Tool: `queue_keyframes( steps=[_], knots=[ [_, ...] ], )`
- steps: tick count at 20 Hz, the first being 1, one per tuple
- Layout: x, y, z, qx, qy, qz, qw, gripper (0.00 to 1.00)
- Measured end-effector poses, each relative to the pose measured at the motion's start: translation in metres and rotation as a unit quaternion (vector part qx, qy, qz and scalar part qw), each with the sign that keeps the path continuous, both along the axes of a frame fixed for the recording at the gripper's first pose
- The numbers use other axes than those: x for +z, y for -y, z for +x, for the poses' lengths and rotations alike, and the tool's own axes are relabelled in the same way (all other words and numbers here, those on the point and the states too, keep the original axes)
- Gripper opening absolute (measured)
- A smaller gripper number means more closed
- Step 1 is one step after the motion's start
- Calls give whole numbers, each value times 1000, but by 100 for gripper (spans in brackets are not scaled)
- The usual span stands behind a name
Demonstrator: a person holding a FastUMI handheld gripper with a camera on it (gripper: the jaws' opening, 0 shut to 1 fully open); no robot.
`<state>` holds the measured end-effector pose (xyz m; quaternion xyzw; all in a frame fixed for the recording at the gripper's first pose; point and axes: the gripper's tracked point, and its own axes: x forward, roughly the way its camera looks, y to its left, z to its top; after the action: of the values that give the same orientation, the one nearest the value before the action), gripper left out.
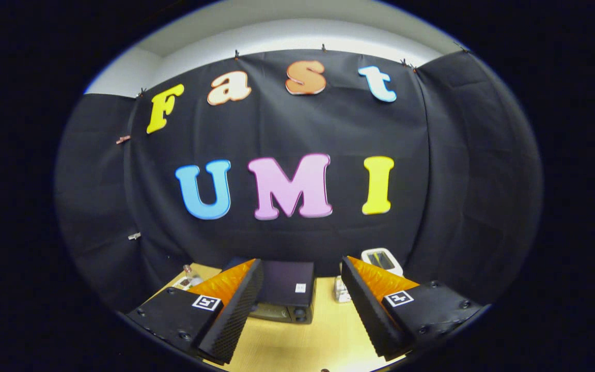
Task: Open the toaster oven, put the food inside, and close the toaster oven door.
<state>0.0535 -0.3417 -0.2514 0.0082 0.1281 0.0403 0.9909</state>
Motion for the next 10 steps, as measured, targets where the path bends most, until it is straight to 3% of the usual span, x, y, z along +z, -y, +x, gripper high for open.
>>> queue_keyframes(
  steps=[4,7,10],
  knots=[
    [56,-2,5,-2,62,17,998,98],
    [70,-8,3,4,79,42,996,98],
    [74,-11,-1,11,89,24,996,98]
  ],
)
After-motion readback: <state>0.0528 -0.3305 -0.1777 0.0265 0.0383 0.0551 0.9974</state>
